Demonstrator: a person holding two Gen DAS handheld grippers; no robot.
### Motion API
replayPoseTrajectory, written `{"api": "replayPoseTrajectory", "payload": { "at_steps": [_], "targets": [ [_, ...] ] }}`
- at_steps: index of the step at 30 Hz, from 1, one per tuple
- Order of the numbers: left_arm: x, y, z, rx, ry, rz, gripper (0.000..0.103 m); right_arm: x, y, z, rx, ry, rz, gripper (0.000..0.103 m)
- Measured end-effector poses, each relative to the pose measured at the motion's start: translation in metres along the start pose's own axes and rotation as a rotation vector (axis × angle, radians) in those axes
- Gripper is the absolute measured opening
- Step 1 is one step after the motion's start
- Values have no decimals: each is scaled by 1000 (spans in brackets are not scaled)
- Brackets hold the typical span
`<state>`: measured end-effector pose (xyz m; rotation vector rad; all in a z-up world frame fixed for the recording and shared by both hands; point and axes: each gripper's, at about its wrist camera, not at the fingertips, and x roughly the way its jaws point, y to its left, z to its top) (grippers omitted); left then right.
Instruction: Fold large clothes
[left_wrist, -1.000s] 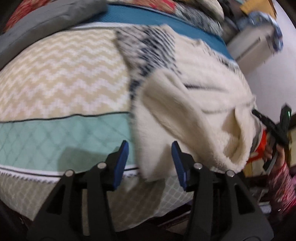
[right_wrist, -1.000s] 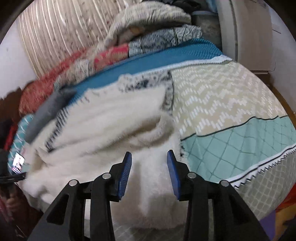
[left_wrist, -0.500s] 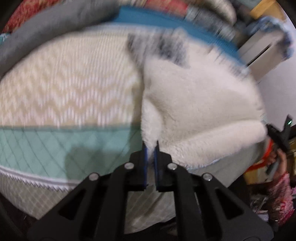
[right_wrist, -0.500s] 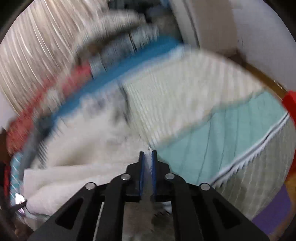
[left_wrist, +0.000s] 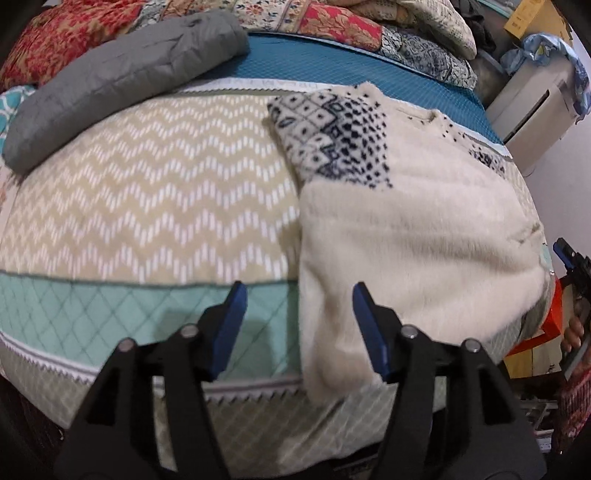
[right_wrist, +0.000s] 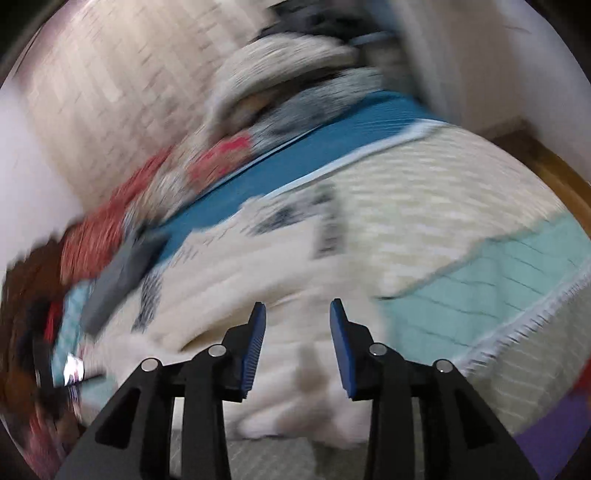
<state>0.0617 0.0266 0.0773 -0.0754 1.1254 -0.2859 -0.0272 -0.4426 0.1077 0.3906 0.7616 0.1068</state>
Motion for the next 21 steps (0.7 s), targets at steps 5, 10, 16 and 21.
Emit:
{"api": "replayPoseTrajectory", "payload": {
  "at_steps": [5, 10, 16, 21],
  "targets": [
    [26, -22, 8, 38, 35, 2, 57, 76, 23, -21, -83, 231, -73, 80],
    [32, -36, 7, 73, 45, -2, 7, 58, 24, -26, -88, 162, -51, 103],
    [-1, -31, 3, 74, -73, -70, 7, -15, 13, 10, 6, -156, 144, 103],
    [31, -34, 16, 87, -44, 80, 9, 59, 15, 13, -14, -12, -16, 98]
  ]
}}
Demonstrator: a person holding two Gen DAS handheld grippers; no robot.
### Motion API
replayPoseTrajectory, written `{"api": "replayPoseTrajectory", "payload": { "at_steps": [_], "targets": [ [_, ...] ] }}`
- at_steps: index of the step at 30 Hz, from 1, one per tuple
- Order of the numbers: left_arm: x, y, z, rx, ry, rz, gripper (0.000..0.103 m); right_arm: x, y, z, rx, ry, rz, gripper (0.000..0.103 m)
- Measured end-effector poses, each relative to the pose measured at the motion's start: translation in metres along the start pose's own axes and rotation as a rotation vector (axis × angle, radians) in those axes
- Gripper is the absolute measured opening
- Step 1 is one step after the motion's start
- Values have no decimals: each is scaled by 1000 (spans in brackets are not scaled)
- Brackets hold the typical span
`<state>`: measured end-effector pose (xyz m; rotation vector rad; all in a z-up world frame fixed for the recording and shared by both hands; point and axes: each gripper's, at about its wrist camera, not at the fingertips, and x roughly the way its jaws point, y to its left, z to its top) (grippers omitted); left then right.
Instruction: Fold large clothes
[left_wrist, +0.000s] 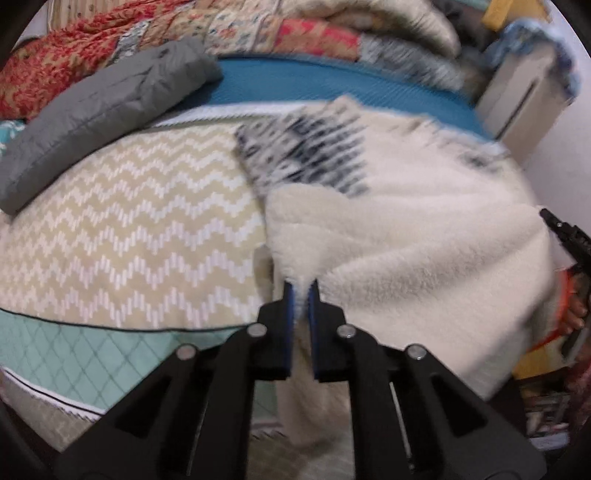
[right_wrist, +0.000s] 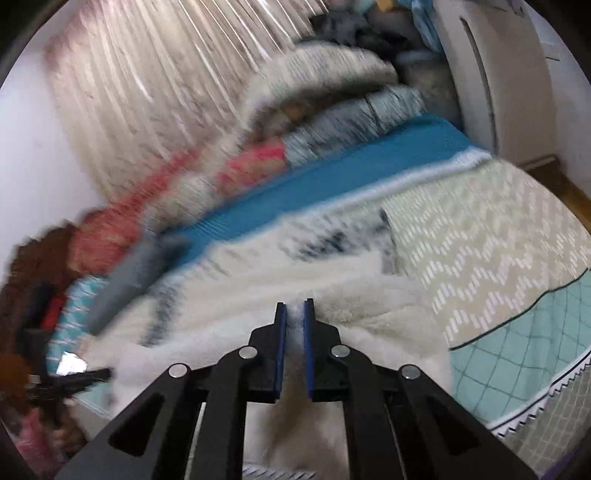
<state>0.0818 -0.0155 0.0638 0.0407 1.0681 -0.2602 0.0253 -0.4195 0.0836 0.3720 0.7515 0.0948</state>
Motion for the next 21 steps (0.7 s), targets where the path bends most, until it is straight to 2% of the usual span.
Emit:
{"api": "replayPoseTrajectory", "payload": {
  "at_steps": [1, 2, 3, 4, 5, 6, 7, 8, 10, 11, 13, 17, 18, 19, 20, 21],
  "targets": [
    [12, 1, 2, 2, 35, 26, 13, 21, -4, -8, -13, 79, -25, 98],
    [23, 6, 2, -14, 75, 29, 17, 25, -14, -17, 20, 95, 0, 98],
    [26, 9, 1, -34, 92, 20, 19, 19, -19, -17, 67, 67, 37, 98],
    [25, 12, 1, -53, 92, 13, 25, 4, -28, -17, 145, 11, 114, 97],
    [18, 15, 1, -70, 68, 2, 35, -9, -33, -16, 184, -26, 166, 94],
    [13, 17, 1, -75, 50, -5, 40, -29, -40, -16, 218, -78, 212, 91],
    [8, 21, 0, -81, 35, -12, 48, -45, -46, -15, 226, -117, 224, 80],
    [1, 26, 0, -99, 21, -27, 52, -65, -53, -17, 224, -165, 211, 68],
    [-11, 36, -3, -135, 8, -72, 61, -87, -63, -19, 209, -197, 148, 59],
    [-18, 42, -6, -159, 3, -96, 63, -93, -69, -24, 192, -181, 99, 58],
    [-23, 46, -14, -172, 10, -128, 63, -93, -79, -33, 191, -129, 56, 58],
    [-24, 33, -32, -154, 73, -210, 63, -73, -82, -58, 223, 22, 75, 59],
    [-22, 25, -37, -133, 95, -225, 63, -67, -77, -68, 214, 55, 91, 63],
    [-20, 19, -40, -119, 106, -228, 55, -64, -73, -73, 206, 77, 94, 89],
    [-17, 13, -42, -93, 136, -230, 19, -65, -72, -74, 207, 88, 76, 99],
    [-15, 10, -42, -79, 179, -237, 3, -74, -71, -72, 219, 80, 71, 99]
  ]
}}
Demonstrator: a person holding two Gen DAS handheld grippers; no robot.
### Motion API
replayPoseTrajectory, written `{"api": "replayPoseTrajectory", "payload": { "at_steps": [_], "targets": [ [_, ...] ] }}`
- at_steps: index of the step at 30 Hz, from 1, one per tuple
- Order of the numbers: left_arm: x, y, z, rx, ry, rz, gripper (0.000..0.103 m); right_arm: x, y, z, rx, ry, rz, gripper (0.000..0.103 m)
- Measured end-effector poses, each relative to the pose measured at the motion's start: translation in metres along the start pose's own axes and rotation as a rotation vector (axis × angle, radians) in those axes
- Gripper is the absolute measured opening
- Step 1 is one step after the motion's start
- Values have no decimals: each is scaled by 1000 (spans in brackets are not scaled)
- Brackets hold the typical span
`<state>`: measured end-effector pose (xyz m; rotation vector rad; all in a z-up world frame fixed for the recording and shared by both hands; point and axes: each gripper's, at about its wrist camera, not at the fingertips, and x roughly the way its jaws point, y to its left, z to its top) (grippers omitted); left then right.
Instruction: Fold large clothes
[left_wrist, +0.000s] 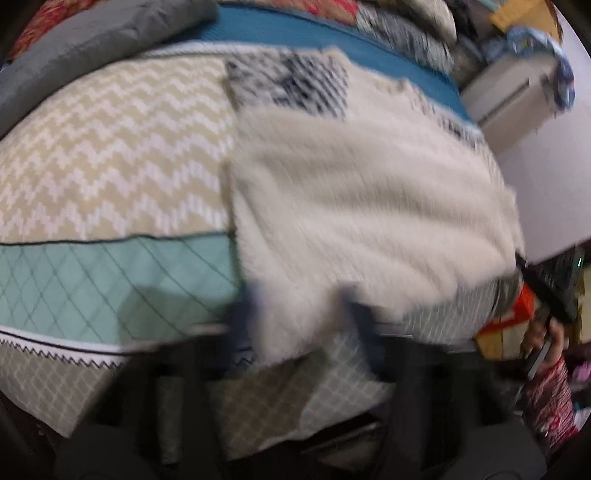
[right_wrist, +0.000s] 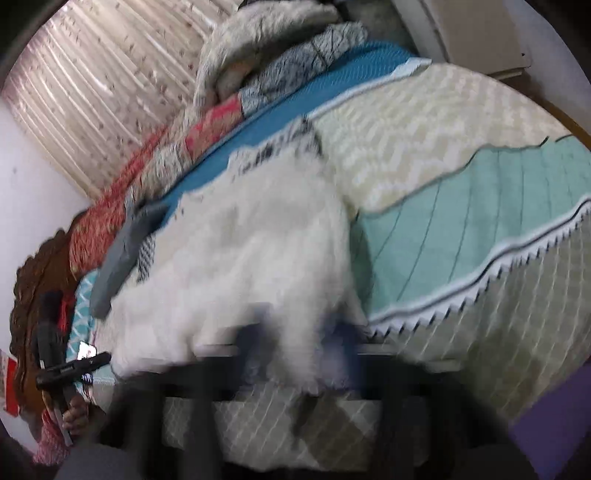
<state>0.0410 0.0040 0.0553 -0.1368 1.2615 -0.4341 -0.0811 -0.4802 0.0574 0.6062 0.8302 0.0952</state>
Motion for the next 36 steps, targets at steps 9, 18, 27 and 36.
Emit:
{"api": "replayPoseTrajectory", "payload": {
  "at_steps": [9, 18, 27, 36],
  "targets": [
    [-46, 32, 2, -83, 30, -21, 2, -39, 5, 2, -48, 52, -53, 100],
    [-8, 29, -20, -60, 67, 97, 8, -8, -38, -15, 142, 27, 35, 91],
    [-88, -2, -3, 70, -205, 93, 10, -60, 4, -1, -76, -176, -52, 69],
    [-2, -59, 44, 209, -188, 167, 10, 48, 72, 28, -337, -44, -27, 69]
  ]
}}
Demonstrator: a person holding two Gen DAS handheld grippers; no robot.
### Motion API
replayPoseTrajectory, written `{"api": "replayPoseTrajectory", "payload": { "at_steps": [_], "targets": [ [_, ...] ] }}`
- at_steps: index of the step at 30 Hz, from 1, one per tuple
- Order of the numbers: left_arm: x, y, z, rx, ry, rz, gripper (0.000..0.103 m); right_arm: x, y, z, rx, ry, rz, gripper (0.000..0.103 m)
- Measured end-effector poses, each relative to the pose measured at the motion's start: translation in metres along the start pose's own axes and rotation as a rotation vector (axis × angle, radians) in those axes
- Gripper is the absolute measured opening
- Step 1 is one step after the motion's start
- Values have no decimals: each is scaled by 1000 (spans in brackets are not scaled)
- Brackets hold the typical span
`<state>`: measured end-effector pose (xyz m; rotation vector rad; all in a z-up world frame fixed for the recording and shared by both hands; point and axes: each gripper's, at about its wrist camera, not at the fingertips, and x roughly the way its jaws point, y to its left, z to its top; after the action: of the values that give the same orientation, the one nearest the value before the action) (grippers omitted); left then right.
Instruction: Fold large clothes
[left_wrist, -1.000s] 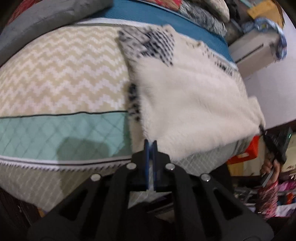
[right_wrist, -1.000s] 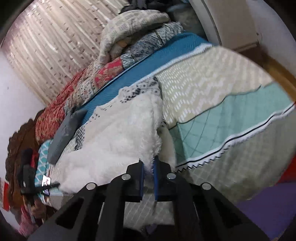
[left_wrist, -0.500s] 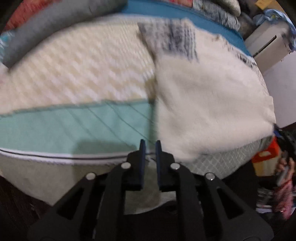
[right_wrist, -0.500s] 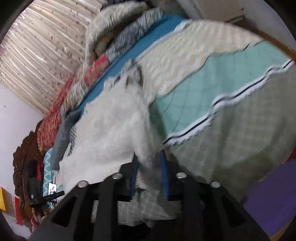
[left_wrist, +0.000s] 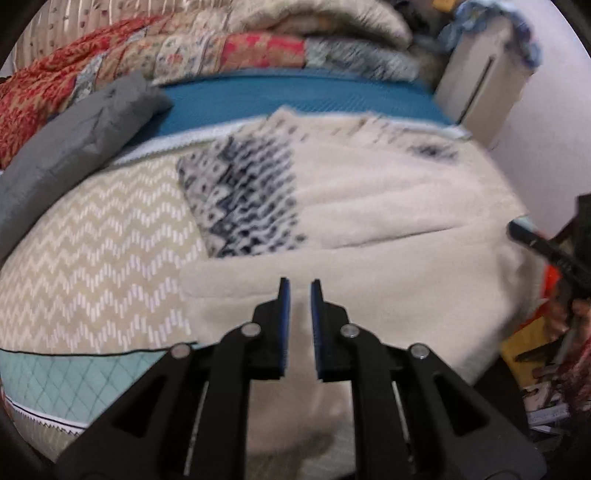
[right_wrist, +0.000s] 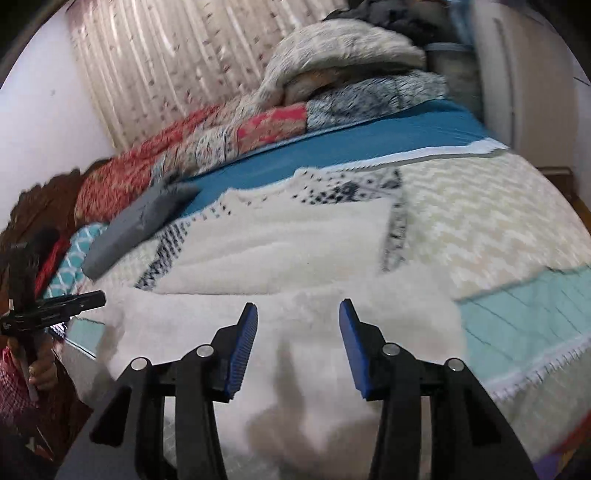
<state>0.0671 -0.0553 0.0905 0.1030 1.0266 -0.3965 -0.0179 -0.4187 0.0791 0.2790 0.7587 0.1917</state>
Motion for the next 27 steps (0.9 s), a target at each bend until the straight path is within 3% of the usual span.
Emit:
{"api": "replayPoseTrajectory", "payload": {
  "at_steps": [1, 2, 3, 5, 9, 13, 18, 22, 25, 27],
  "targets": [
    [16, 5, -1, -7, 55, 53, 10, 13, -11, 1, 28, 29, -2, 69],
    [42, 15, -9, -29, 164, 128, 10, 28, -27, -1, 86, 68, 10, 69],
    [56, 23, -16, -47, 221, 151, 10, 36, -43, -9, 143, 96, 37, 69],
    [56, 30, -26, -49, 166, 109, 10, 49, -63, -17, 202, 89, 105, 72],
    [54, 22, -28, -39, 151, 157, 10, 52, -55, -15, 181, 93, 63, 72],
    [55, 14, -31, 6, 134, 191, 10, 46, -56, -14, 188, 94, 79, 72],
    [48, 20, -29, -3, 135, 157, 10, 7, -55, -15, 250, 3, 111, 70],
    [18, 29, -33, -34, 98, 124, 11, -34, -59, -29, 308, -77, 130, 69],
    [-10, 46, -40, -84, 51, 113, 24, -51, -56, -40, 310, -80, 133, 69],
    [-28, 56, -43, -137, 13, 87, 25, -58, -50, -46, 297, -71, 142, 69]
  ]
}}
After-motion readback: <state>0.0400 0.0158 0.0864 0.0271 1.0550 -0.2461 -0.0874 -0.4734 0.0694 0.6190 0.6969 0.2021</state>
